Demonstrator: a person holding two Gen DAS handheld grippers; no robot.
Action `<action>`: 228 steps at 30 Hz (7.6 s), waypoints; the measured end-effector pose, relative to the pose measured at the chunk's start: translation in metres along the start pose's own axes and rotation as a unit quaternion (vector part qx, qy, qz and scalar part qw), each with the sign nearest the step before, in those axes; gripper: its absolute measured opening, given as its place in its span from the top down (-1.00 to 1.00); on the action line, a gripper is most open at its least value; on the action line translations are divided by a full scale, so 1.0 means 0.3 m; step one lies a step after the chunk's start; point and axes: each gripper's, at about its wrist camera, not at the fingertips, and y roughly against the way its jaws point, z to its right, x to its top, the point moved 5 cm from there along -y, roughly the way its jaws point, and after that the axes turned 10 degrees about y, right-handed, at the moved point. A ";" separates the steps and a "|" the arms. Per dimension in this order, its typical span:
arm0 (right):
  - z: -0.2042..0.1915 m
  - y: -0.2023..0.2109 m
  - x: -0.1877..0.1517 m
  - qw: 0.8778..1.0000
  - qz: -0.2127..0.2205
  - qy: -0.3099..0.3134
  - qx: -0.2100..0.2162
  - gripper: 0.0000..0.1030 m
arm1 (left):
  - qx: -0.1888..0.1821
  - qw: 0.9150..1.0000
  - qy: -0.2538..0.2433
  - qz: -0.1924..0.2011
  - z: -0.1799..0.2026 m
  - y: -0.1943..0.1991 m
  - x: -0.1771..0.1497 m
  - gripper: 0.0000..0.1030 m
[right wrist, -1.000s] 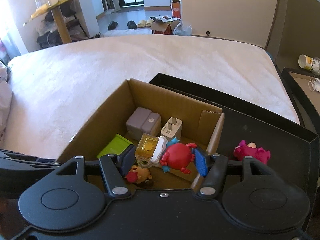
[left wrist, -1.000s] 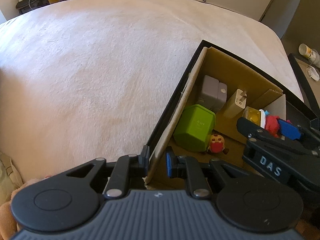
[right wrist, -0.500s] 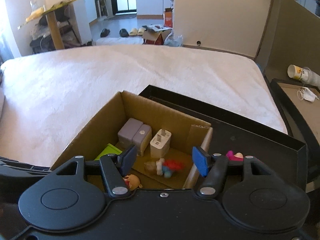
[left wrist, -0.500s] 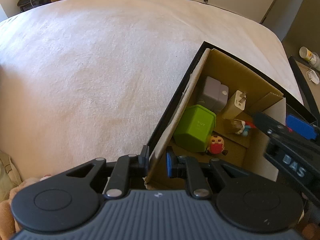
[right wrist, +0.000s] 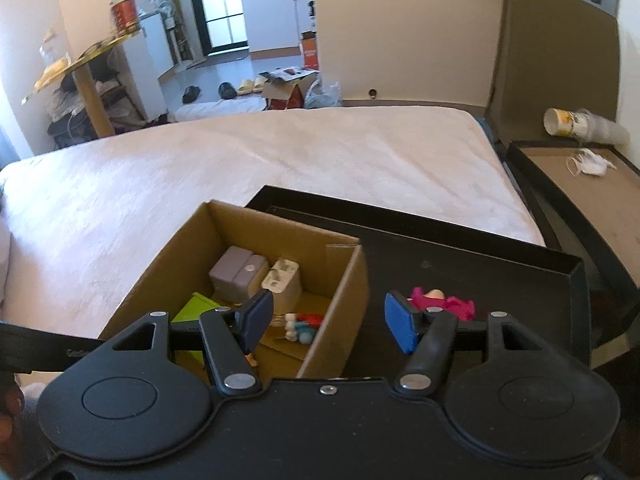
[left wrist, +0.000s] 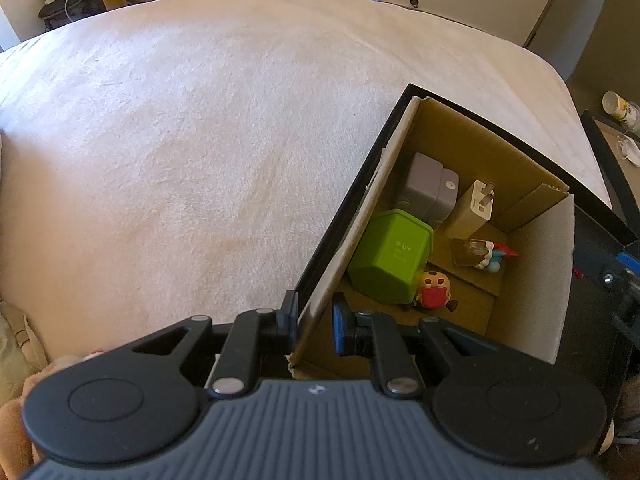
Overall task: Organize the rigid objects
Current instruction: 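Open the right gripper to drop the figures and withdraw it, then move the right gripper down onto the pink dinosaur figure, then close the right gripper on the pink dinosaur and lift it, then carry the pink dinosaur over the box with the right gripper, then lower the dinosaur into the box and open the right gripper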
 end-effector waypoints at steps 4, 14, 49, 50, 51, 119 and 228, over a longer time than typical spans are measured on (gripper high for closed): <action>0.045 0.002 -0.015 1.000 0.004 -0.017 -0.005 -0.20 | 0.002 1.000 0.000 0.000 0.003 0.000 0.000 0.68; 0.130 -0.010 -0.073 0.999 0.019 -0.040 -0.013 -0.24 | 0.018 1.000 -0.007 0.004 0.014 -0.002 -0.003 0.68; 0.302 -0.302 -0.141 0.996 -0.002 -0.090 0.006 -0.64 | 0.109 0.993 -0.042 0.024 0.065 -0.013 -0.018 0.60; 0.302 -0.307 -0.140 0.996 -0.001 -0.090 0.008 -0.64 | 0.111 0.993 -0.042 0.024 0.067 -0.014 -0.019 0.60; 0.302 -0.310 -0.138 0.996 0.000 -0.089 0.009 -0.64 | 0.113 0.992 -0.043 0.024 0.070 -0.015 -0.020 0.60; 0.201 -0.143 -0.304 0.995 -0.041 -0.086 0.018 -0.36 | 0.059 0.998 -0.021 0.020 0.033 -0.005 -0.014 0.62; 0.119 0.181 -0.078 0.991 -0.005 -0.120 0.057 -0.31 | -0.090 0.991 -0.092 0.037 0.063 0.283 -0.008 0.54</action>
